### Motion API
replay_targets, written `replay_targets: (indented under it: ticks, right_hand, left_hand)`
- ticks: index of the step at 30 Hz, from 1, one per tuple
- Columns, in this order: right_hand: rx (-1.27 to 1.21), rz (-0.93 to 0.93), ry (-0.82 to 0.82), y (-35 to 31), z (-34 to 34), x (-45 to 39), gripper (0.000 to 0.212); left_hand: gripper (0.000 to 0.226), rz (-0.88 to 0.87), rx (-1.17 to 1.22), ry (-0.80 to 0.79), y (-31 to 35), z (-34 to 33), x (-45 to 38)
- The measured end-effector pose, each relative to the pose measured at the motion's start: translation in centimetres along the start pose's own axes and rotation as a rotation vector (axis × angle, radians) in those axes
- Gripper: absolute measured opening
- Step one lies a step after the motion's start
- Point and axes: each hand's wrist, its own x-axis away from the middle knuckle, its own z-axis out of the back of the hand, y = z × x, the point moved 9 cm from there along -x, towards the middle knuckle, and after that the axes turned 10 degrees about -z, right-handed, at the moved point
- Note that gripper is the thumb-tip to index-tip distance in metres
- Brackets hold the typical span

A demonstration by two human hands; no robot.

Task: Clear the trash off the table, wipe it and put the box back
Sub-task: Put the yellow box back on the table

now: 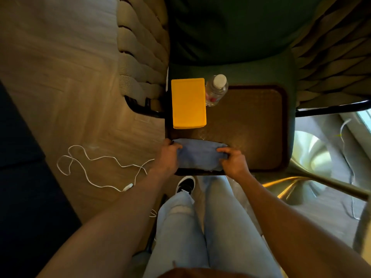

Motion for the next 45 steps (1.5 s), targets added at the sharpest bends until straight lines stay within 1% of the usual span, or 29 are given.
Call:
replay_targets:
  ticks: [1, 2, 3, 4, 5, 7, 8, 9, 10, 13, 14, 16, 20, 24, 29, 34, 36, 38, 42, 45]
  right_hand:
    - [0.031, -0.007, -0.005, -0.2, 0.0, -0.1, 0.035]
    - [0.063, -0.010, -0.001, -0.6, 0.2, 0.0, 0.033]
    - [0.077, 0.010, 0.028, -1.3, 0.6, -0.1, 0.030]
    - [0.070, 0.040, 0.074, -2.3, 1.2, 0.0, 0.026]
    - [0.020, 0.078, 0.122, -3.3, 1.8, 0.0, 0.024]
    - [-0.184, 0.083, 0.149, -5.6, 2.9, 0.4, 0.025]
    - [-0.303, 0.059, 0.108, -6.7, 3.0, 0.5, 0.026]
    - [-0.420, 0.046, 0.041, -7.7, 2.7, 0.4, 0.028]
    - [-0.493, 0.039, -0.030, -8.8, 2.4, 0.4, 0.031]
    - [-0.567, 0.064, -0.186, -11.3, 1.5, -0.1, 0.058]
    - [-0.562, 0.075, -0.214, -11.8, 1.2, -0.3, 0.063]
    - [-0.534, 0.093, -0.251, -12.5, 0.8, -0.7, 0.064]
    - [-0.451, 0.107, -0.258, -13.1, 0.5, -1.1, 0.059]
    - [-0.428, 0.137, -0.268, -13.2, 0.3, -0.6, 0.060]
    - [-0.459, 0.193, -0.277, -13.5, 0.9, 3.4, 0.059]
    - [-0.484, 0.282, -0.222, -13.4, 3.0, 10.7, 0.048]
    - [-0.515, 0.310, -0.181, -13.1, 4.6, 14.1, 0.043]
    - [-0.568, 0.324, -0.105, -12.3, 6.7, 17.3, 0.043]
    - [-0.668, 0.338, 0.051, -9.5, 11.4, 23.0, 0.049]
    - [-0.719, 0.346, 0.196, -6.3, 15.5, 27.0, 0.051]
  left_hand:
    - [0.013, -0.019, -0.016, -0.005, -0.7, -0.3, -0.3]
    - [0.015, -0.017, -0.033, -0.004, -0.9, 0.0, -0.3]
    - [0.019, -0.015, 0.004, -0.039, -0.6, -0.1, -0.1]
    - [0.019, -0.007, -0.008, -0.044, 0.0, 0.4, 0.1]
    - [0.020, 0.001, -0.042, 0.018, 0.9, 1.6, 0.2]
    - [0.016, 0.085, 0.157, 0.177, 1.2, 3.9, 0.1]
    - [0.015, 0.130, 0.308, 0.255, 1.2, 4.8, 0.0]
    - [0.015, 0.161, 0.460, 0.290, 1.3, 5.4, -0.3]
    - [0.018, 0.165, 0.567, 0.286, 1.5, 5.5, -0.8]
    - [0.057, 0.108, 0.682, 0.170, 3.4, 5.0, -2.3]
    - [0.065, 0.088, 0.675, 0.134, 4.2, 4.7, -2.7]
    - [0.069, 0.083, 0.672, 0.070, 5.2, 4.1, -3.3]
    - [0.056, 0.090, 0.645, 0.106, 5.6, 4.4, -3.4]
    - [0.052, 0.081, 0.607, 0.131, 5.9, 4.8, -2.3]
    - [0.047, -0.040, 0.513, 0.195, 8.0, 7.1, 1.6]
    - [0.045, -0.190, 0.429, 0.205, 11.5, 9.4, 7.5]
    - [0.046, -0.257, 0.422, 0.191, 13.5, 9.8, 9.9]
    - [0.047, -0.318, 0.416, 0.181, 15.8, 9.8, 12.5]
    - [0.048, -0.418, 0.357, 0.130, 21.5, 8.6, 17.0]
    - [0.049, -0.505, 0.301, 0.051, 26.2, 6.4, 20.2]
